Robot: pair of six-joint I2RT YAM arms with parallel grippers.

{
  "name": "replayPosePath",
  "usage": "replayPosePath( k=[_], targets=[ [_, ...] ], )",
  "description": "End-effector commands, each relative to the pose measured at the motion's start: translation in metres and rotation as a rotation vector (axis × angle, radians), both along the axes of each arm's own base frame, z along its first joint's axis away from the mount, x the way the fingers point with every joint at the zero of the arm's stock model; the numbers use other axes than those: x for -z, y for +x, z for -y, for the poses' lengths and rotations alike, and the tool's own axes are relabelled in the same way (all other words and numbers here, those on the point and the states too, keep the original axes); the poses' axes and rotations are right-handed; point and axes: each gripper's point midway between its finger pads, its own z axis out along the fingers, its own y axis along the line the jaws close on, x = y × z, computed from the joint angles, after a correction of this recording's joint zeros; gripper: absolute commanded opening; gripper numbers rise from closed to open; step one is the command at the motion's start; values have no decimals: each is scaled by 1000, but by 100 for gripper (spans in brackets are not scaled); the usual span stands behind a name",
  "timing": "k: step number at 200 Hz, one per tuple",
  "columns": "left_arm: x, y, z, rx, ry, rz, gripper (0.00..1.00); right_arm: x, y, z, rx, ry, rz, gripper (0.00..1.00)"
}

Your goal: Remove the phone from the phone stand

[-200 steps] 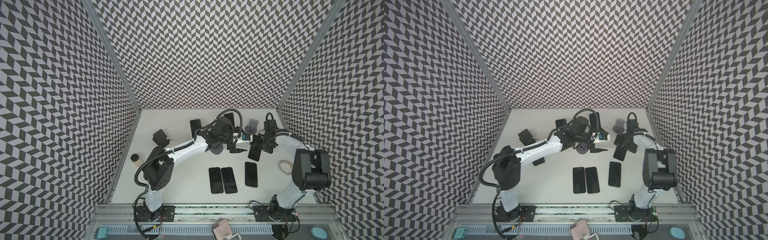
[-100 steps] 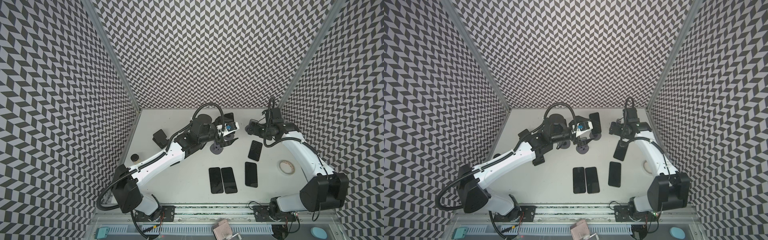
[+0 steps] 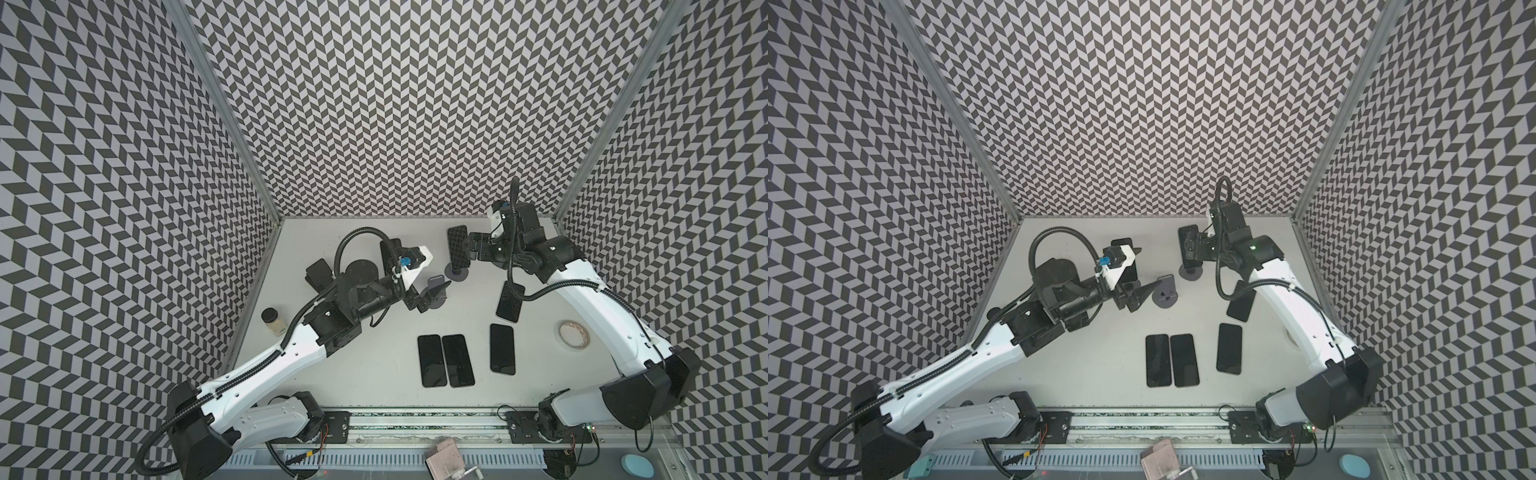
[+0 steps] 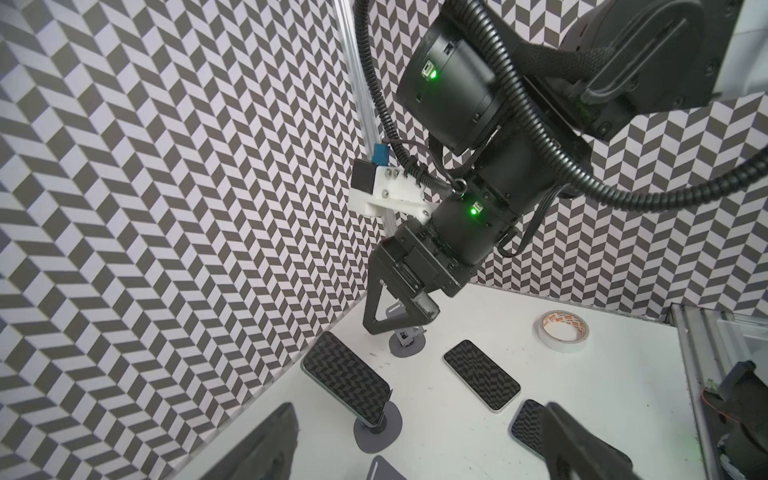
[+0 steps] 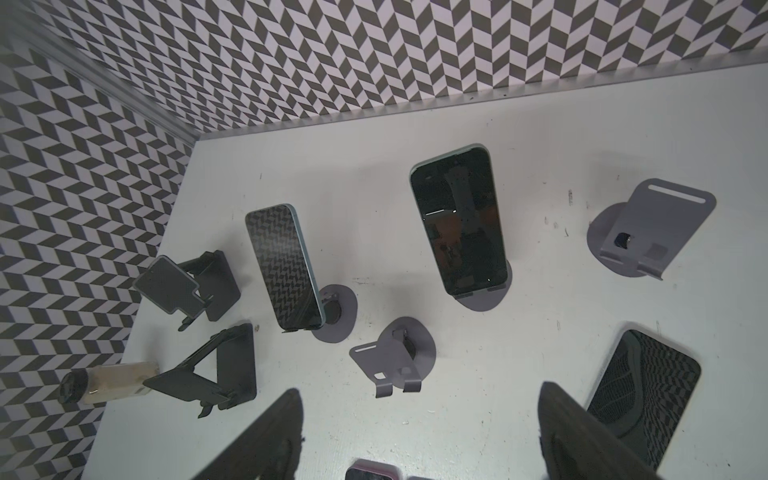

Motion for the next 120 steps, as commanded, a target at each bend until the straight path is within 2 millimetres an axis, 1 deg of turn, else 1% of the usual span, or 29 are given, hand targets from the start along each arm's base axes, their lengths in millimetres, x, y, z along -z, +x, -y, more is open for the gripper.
replayPosePath(
  k=[1, 27, 60, 74, 102, 120],
  targets=[
    [-7, -3, -22, -78, -80, -51, 93, -21, 14, -18, 1, 46, 84, 86],
    [-8, -5, -46, -159, -91, -65, 94, -23, 11, -41, -39, 64, 104, 85],
    [0, -7, -72, -250, -92, -96, 95, -21, 4, -67, -92, 51, 108, 85],
    [11, -8, -81, -283, -92, -115, 95, -21, -1, -76, -110, 27, 118, 85],
    [46, -7, -100, -358, -109, -160, 95, -17, -6, -92, -137, -1, 135, 83],
    [56, -4, -113, -414, -133, -184, 95, -16, -9, -107, -175, 1, 152, 83]
  ],
)
